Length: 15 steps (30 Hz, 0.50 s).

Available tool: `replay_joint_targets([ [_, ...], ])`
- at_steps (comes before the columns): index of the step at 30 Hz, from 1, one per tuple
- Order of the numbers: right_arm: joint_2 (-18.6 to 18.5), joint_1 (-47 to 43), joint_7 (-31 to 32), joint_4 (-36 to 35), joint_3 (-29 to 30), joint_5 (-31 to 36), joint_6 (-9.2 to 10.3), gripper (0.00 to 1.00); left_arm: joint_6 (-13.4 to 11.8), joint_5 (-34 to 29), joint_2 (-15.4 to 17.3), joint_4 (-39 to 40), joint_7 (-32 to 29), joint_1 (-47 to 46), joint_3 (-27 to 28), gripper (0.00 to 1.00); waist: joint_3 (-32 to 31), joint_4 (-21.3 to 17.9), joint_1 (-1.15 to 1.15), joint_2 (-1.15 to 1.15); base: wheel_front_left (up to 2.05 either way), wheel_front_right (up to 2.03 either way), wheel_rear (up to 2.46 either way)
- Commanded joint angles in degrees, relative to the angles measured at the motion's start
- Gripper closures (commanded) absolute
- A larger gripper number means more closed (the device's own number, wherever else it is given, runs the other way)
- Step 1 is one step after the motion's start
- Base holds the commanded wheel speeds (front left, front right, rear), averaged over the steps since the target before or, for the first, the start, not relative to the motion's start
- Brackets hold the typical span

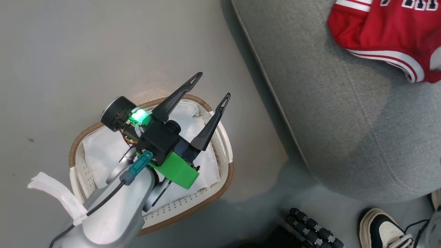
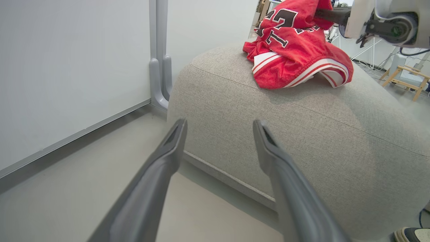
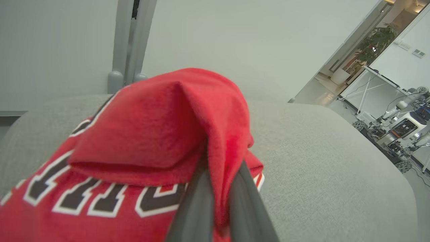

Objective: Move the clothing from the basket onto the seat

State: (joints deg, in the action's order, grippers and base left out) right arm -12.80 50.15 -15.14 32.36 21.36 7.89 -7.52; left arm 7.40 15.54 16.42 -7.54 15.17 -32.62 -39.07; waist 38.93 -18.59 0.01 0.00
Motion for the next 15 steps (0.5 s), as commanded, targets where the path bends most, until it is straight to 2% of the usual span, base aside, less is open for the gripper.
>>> replay_joint_targets([
  [1,0.40,-2.32,0.00,0.55,0.90,0.78,0.06,0.65,0.16,0.41,-0.06,0.25,-0.04,-0.97,-0.08,0.00,0.28,0.83,-0.01,0.00,0.00,0.00,0.00],
  [2,0.81,-3.70,0.00,0.72,2.00,0.83,0.07,0.54,0.16,0.49,-0.10,0.17,-0.04,-0.87,-0.05,0.00,-0.17,0.75,-0.01,0.00,0.00,0.00,0.00],
  [4,1.98,-7.31,0.00,0.71,4.62,1.14,0.07,0.00,0.16,0.54,-0.47,0.14,-0.05,-0.31,0.11,0.00,-1.69,0.42,-0.01,0.00,0.00,0.00,0.00],
  [8,3.54,-12.17,0.00,-0.67,6.91,0.88,0.07,0.00,0.16,0.65,-1.01,-0.29,-0.05,1.41,0.69,0.00,-4.66,-0.51,-0.01,0.00,0.00,0.00,0.00],
  [15,4.89,-19.62,0.00,-3.28,6.27,-0.93,0.07,0.00,0.16,0.95,-2.46,-1.38,-0.05,4.61,1.62,0.00,-11.08,-2.18,-0.01,0.00,0.00,0.00,0.00],
])
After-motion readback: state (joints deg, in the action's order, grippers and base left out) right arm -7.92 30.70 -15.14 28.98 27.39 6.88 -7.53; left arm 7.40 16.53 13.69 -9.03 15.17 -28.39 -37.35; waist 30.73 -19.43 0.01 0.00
